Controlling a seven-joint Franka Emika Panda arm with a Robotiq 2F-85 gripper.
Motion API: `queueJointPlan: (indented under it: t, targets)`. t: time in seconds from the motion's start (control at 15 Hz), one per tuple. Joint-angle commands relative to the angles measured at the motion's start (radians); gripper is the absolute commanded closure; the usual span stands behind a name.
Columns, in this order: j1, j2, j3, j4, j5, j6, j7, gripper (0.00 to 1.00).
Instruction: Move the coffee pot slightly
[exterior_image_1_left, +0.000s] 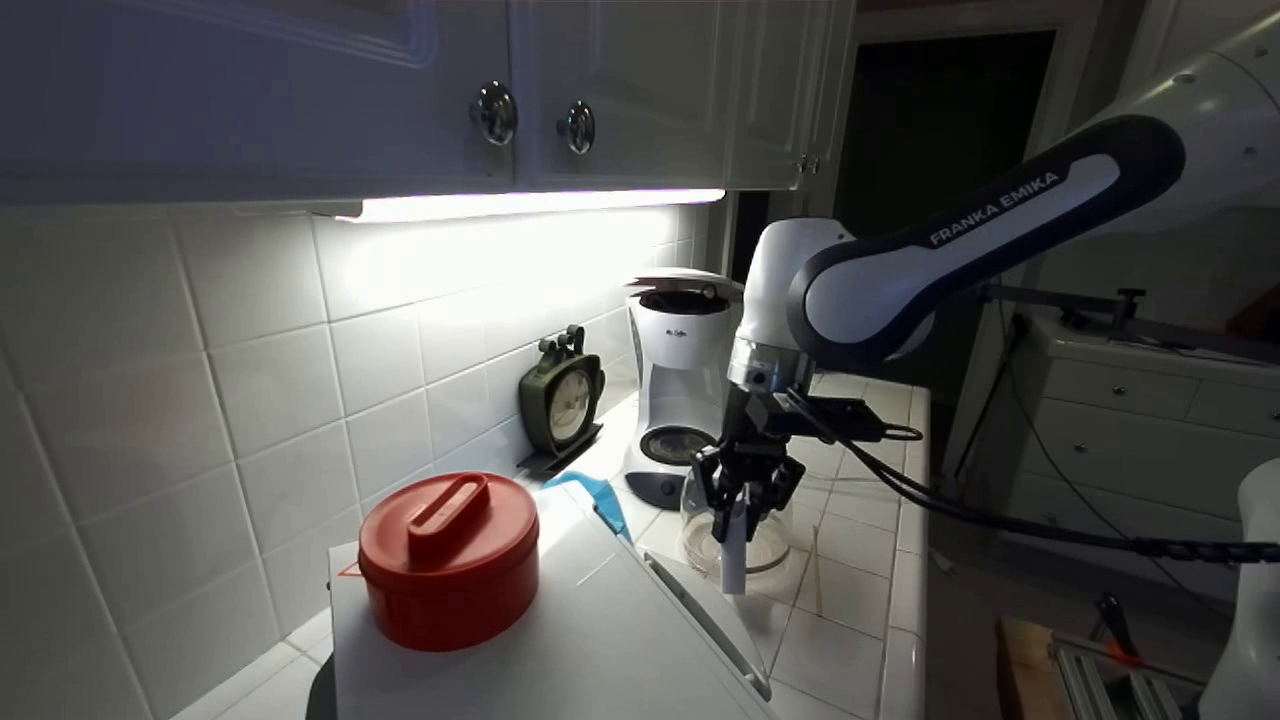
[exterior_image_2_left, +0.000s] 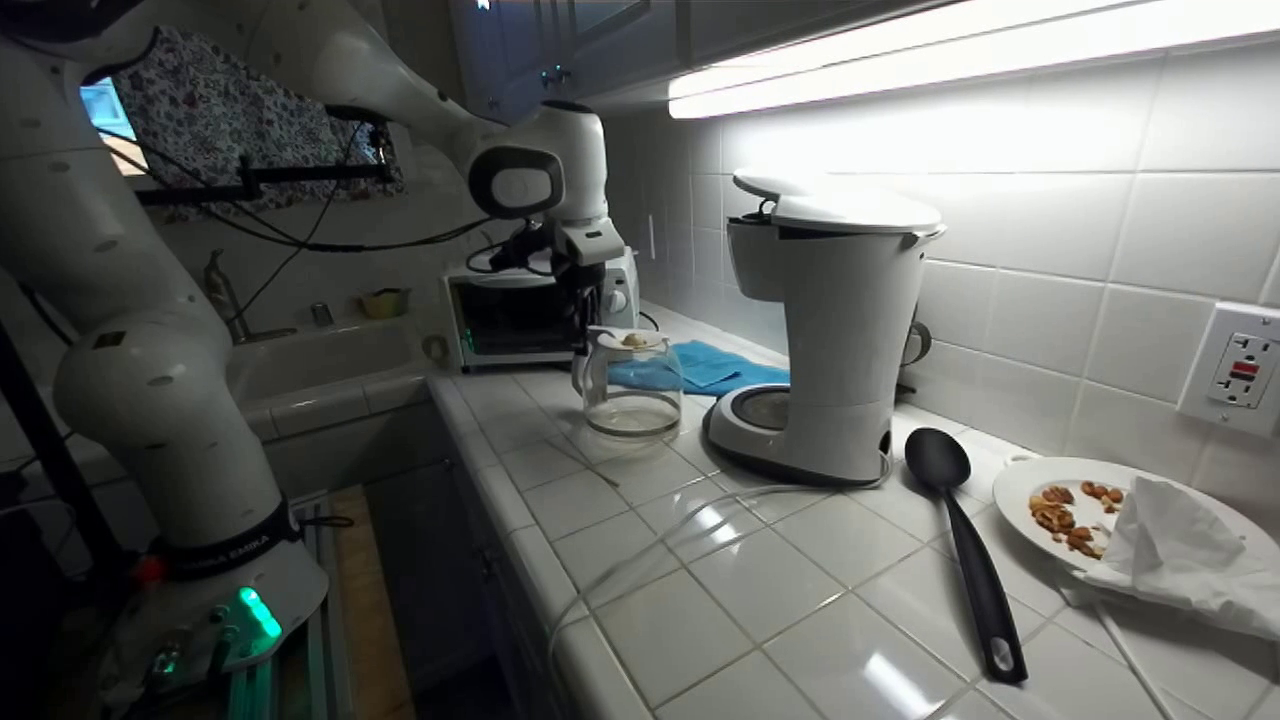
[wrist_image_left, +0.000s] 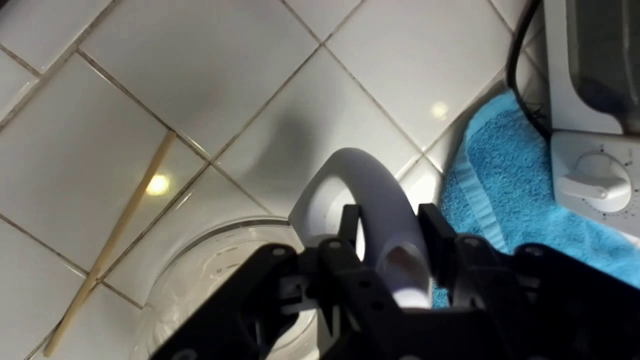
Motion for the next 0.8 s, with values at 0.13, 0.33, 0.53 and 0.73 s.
queueJointPlan:
  t: [0.13,0.33,0.53,0.73]
  targets:
    - [0.016,-0.073,0.003,-0.054,0.043,-0.08,-0.154,0.89]
    - [0.017,-0.085,-0.003,-0.074,0.036,-0.109,-0.266,0.89]
    - [0.012,-0.104,-0.014,-0.094,0.027,-0.136,-0.36,0.89]
    - [0.005,-0.131,-0.025,-0.119,-0.007,-0.135,-0.475,0.91]
